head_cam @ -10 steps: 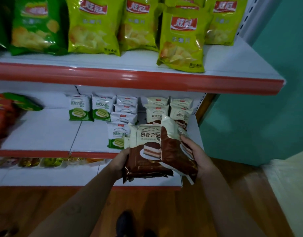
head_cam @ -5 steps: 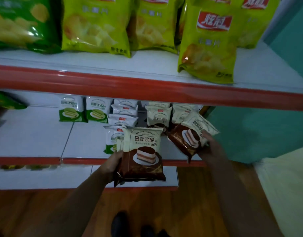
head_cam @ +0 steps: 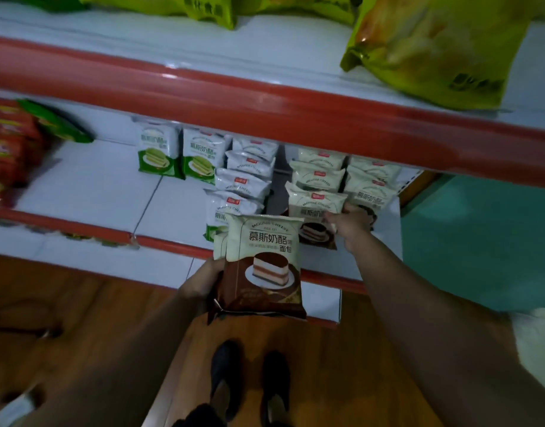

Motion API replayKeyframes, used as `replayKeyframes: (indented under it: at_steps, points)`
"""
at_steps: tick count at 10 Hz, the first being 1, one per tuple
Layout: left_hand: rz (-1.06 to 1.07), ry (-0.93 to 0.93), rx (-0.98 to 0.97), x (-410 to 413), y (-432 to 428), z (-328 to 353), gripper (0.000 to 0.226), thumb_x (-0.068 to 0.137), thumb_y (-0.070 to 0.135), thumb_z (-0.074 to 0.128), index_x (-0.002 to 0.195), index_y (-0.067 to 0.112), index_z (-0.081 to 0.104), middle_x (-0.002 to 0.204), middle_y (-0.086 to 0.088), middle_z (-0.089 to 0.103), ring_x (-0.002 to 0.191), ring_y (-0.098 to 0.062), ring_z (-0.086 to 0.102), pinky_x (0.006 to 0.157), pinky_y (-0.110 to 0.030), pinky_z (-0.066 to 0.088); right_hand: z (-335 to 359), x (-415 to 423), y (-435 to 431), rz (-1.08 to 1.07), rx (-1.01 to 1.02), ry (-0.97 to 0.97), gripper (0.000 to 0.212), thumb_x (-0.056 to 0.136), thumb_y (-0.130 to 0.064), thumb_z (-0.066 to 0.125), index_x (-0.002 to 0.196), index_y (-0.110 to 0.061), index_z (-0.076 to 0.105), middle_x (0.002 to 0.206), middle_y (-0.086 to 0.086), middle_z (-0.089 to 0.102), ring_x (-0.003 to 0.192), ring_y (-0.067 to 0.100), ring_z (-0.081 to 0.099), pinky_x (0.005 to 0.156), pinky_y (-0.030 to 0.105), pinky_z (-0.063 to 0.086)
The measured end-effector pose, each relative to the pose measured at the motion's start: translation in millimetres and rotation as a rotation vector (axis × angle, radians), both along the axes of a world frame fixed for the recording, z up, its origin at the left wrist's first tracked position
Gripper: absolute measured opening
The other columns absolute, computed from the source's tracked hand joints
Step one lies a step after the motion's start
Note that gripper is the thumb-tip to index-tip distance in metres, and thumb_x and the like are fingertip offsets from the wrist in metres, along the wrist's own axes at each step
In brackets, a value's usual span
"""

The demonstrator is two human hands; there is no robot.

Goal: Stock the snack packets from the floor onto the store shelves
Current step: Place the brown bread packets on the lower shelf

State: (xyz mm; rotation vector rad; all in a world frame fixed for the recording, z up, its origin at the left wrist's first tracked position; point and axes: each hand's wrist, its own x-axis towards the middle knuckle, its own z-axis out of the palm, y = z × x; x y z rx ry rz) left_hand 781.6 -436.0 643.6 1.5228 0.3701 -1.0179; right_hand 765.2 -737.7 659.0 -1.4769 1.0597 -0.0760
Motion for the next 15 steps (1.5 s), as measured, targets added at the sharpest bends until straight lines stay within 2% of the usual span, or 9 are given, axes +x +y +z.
replayKeyframes:
  at_steps: [3,4,5,7,8,9,11,13,15]
  points:
    - [0.147,0.010,0.010,-19,-11,-13,0.048,0.107,0.021,0.035,0.145,-0.008,0.038,0.145,-0.037,0.043,0.109,-0.038,0.051,0.089,-0.045,0.048,-29,25,-2,-0.038,-0.063,-0.020,0.035,0.084,-0.004,0.071,0.117,-0.011,0.066,0.112,0.006,0.070,0.097,0.019,0.064,0.082,0.030,0.052]
    - [0.155,0.014,-0.013,-25,-15,-12,0.050,0.105,0.023,0.039,0.144,-0.008,0.039,0.145,-0.038,0.043,0.108,-0.038,0.052,0.095,-0.050,0.047,-29,20,4,-0.026,-0.041,-0.004,0.038,0.083,-0.005,0.071,0.120,-0.013,0.065,0.115,0.006,0.069,0.104,0.022,0.064,0.089,0.034,0.052]
    - [0.131,0.002,0.004,-29,-21,-6,0.051,0.103,0.021,0.039,0.144,-0.010,0.039,0.144,-0.039,0.042,0.106,-0.038,0.051,0.082,-0.042,0.050,-31,17,6,-0.011,-0.040,0.004,0.044,0.080,-0.010,0.075,0.122,-0.016,0.062,0.118,0.003,0.068,0.108,0.022,0.063,0.091,0.034,0.051]
    - [0.116,-0.011,-0.033,-24,-24,8,0.050,0.104,0.023,0.040,0.143,-0.008,0.041,0.140,-0.038,0.048,0.107,-0.040,0.054,0.083,-0.043,0.052,0,-1,17,-0.161,-0.048,-0.003,0.041,0.087,-0.025,0.069,0.120,-0.006,0.056,0.099,-0.001,0.057,0.091,0.016,0.056,0.075,0.025,0.045]
    - [0.045,-0.036,-0.151,-28,-31,24,0.041,0.095,0.022,0.055,0.128,-0.004,0.058,0.113,-0.025,0.069,0.091,-0.034,0.071,0.068,-0.035,0.060,20,-23,24,0.039,-0.078,0.067,0.042,0.088,-0.049,0.061,0.096,-0.008,0.057,0.090,0.003,0.062,0.078,0.018,0.060,0.058,0.027,0.047]
    - [-0.042,-0.094,-0.239,-30,-38,40,0.043,0.078,0.023,0.063,0.117,0.004,0.065,0.103,-0.018,0.075,0.087,-0.028,0.076,0.065,-0.030,0.061,53,-46,35,0.370,0.099,0.149,0.057,0.081,-0.072,0.051,0.107,-0.023,0.061,0.101,-0.002,0.066,0.090,0.018,0.066,0.061,0.031,0.054]
    - [-0.094,-0.130,-0.267,-32,-57,45,0.049,0.080,0.019,0.068,0.126,0.003,0.062,0.117,-0.023,0.071,0.108,-0.041,0.068,0.094,-0.052,0.056,63,-79,39,0.569,0.346,0.097,0.028,0.084,-0.036,0.072,0.106,-0.019,0.071,0.101,0.001,0.076,0.091,0.016,0.073,0.071,0.030,0.059]
    - [-0.057,-0.062,-0.225,-35,-67,46,0.052,0.077,0.020,0.077,0.125,0.007,0.062,0.111,-0.022,0.074,0.098,-0.040,0.071,0.088,-0.045,0.058,59,-116,-12,0.280,0.333,0.006,0.031,0.084,-0.027,0.072,0.109,-0.009,0.070,0.104,0.009,0.075,0.093,0.025,0.073,0.070,0.033,0.058]
    - [-0.072,-0.019,-0.200,-44,-70,51,0.030,0.089,0.013,0.067,0.118,0.008,0.064,0.105,-0.018,0.076,0.082,-0.030,0.076,0.065,-0.033,0.062,47,-142,-87,-0.020,-0.010,-0.081,0.033,0.084,-0.015,0.072,0.116,-0.010,0.065,0.113,0.009,0.070,0.101,0.027,0.068,0.089,0.047,0.055]
